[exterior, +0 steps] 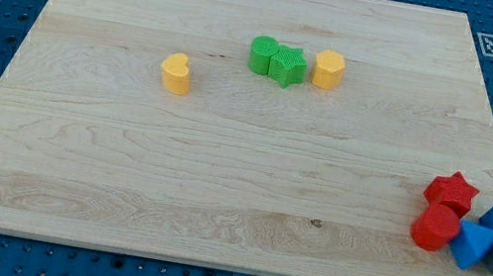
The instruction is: Push the red circle a bit towards center top
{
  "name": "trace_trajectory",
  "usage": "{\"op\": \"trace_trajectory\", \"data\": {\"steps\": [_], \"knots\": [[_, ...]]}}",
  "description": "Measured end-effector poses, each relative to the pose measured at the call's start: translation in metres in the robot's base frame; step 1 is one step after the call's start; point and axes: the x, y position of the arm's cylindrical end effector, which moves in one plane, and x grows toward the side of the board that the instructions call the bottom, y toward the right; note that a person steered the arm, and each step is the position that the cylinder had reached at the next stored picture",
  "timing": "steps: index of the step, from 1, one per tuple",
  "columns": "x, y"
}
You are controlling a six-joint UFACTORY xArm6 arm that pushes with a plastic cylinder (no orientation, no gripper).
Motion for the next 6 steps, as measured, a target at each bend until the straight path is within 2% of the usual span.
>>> {"op": "trace_trajectory", "data": {"steps": [4, 6], "knots": [[-0.021, -0.158], [-0.023, -0.178]]}}
